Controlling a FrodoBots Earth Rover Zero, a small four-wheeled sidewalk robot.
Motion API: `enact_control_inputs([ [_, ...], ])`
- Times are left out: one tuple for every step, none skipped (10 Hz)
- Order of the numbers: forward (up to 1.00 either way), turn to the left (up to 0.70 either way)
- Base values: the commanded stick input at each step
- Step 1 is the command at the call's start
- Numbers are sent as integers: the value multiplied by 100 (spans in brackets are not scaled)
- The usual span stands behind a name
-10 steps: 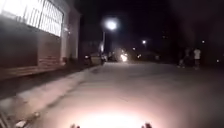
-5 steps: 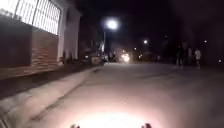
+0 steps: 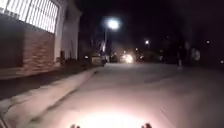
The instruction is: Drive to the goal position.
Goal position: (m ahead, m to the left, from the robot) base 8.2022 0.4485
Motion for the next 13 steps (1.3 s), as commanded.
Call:
enact_control_inputs([
  [70,0],
  [70,0],
  [70,0],
  [70,-19],
  [70,-29],
  [70,-19],
  [70,-2],
  [70,0],
  [70,0],
  [70,0],
  [70,0],
  [70,0],
  [70,0],
])
